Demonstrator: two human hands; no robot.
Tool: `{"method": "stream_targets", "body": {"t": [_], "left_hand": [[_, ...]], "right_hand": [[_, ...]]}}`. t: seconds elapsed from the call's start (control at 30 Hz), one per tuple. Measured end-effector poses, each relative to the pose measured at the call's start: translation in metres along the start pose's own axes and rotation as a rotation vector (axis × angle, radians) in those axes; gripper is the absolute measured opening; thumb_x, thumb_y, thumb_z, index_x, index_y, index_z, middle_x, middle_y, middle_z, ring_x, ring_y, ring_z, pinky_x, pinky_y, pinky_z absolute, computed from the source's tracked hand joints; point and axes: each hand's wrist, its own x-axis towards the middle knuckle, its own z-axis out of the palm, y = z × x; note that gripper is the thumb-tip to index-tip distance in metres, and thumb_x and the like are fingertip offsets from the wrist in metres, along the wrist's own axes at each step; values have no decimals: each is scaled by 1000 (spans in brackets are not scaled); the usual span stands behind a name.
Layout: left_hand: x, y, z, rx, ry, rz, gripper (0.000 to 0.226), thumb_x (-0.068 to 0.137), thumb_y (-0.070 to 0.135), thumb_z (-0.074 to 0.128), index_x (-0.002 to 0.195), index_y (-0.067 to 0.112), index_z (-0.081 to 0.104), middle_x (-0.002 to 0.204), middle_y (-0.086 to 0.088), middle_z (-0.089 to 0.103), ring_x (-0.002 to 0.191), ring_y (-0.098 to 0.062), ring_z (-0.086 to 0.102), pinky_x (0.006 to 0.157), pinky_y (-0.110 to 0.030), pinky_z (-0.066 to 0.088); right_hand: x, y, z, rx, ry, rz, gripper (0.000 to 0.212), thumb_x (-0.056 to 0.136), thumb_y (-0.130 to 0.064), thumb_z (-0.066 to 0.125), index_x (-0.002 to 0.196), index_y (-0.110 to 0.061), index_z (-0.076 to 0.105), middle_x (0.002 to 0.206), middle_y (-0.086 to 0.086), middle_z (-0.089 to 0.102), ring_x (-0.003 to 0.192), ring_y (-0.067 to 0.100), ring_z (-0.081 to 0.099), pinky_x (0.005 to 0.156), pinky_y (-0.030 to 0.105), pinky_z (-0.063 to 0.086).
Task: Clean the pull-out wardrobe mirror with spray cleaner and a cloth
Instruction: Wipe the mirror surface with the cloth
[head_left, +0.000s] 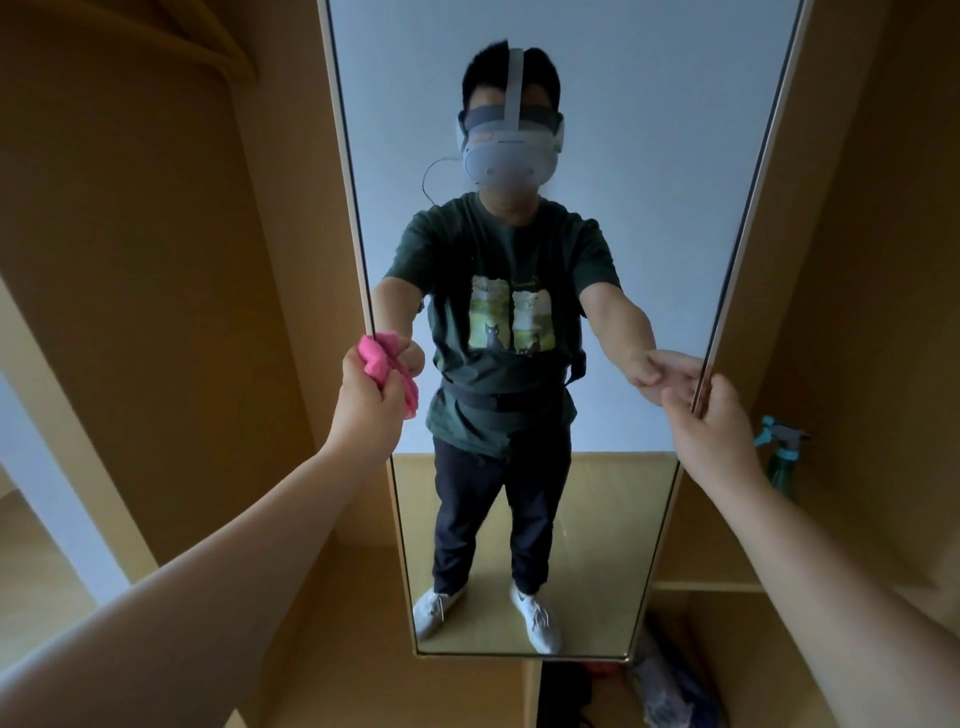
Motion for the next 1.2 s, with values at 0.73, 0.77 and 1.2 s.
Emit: {"method": "stream_targets", "body": {"t": [0.73, 0.77, 1.2], "left_hand": [[-31, -37, 13, 43, -7, -54, 28, 97, 3, 36, 118, 20, 45, 94, -9, 64, 86, -32, 66, 77, -44, 60], [-32, -39, 13, 48, -7, -56, 27, 98, 3, 37, 118, 19, 45, 93, -9, 64, 84, -30, 66, 77, -44, 60], [-47, -69, 20, 127, -10, -142, 34, 94, 3, 35, 126, 12, 43, 91, -20, 66, 81, -32, 66, 78, -48, 58]], "right_hand": [[-38, 59, 12, -85, -152, 107, 55, 90, -47, 58, 132, -16, 44, 112, -3, 57, 103, 18, 60, 82, 34, 53], [-40, 61, 12, -98, -157, 110, 53, 90, -47, 58, 131, -15, 45, 109, -3, 56, 100, 17, 59, 78, 32, 52], [-58, 94, 26, -162, -162, 169, 60, 88, -41, 63, 137, -13, 42, 128, 6, 57, 114, 23, 57, 90, 39, 51]]}}
